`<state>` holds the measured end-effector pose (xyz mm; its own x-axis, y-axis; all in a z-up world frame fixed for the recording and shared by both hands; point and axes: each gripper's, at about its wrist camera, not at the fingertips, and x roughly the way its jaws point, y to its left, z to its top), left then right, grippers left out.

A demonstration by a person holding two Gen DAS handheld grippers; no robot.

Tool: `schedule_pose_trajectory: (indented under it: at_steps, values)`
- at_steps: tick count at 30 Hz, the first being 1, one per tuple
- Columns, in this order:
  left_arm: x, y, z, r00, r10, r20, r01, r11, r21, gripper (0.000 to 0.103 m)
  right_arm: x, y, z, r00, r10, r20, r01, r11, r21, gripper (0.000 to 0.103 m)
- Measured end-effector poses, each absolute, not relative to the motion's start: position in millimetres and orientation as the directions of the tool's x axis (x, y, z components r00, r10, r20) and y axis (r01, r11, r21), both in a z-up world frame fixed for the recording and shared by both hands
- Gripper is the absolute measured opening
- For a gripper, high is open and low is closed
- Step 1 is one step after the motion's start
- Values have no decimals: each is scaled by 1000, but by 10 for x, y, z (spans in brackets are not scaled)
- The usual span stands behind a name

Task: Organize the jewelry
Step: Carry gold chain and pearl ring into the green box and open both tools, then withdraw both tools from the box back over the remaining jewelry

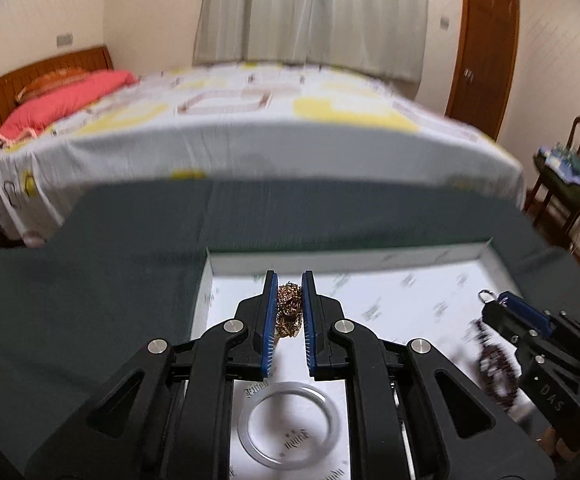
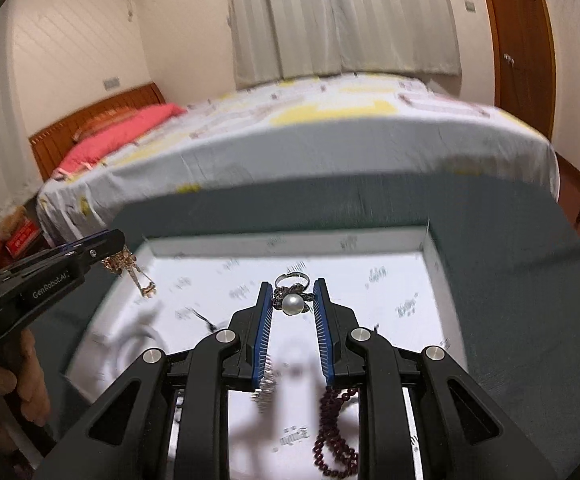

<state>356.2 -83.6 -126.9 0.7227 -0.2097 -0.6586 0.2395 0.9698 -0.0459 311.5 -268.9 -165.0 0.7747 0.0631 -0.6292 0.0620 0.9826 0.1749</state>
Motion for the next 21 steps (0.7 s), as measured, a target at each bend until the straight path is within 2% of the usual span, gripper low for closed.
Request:
schedule_pose_trajectory:
  at_steps: [5, 14, 19, 21]
  values:
    - [3789, -781, -1509, 652, -195, -733, 217, 974, -65, 12, 3215, -2709, -1829, 723, 54, -689, 89, 981, 170, 22]
    - [3914, -789, -1626, 578, -171, -798, 215, 975, -54, 13, 3257, -2714, -1930, 669, 49, -742, 104, 982, 159, 22]
    - [3896, -802, -1621, 584, -165, -794, 217, 975, -44, 24, 3279, -2705, -1937, 666, 55, -744, 98, 982, 160, 22]
    - [3880, -801, -1609, 591, -161, -791, 216, 976, -38, 32, 3279, -2708, -1938, 666, 61, -744, 95, 982, 165, 26]
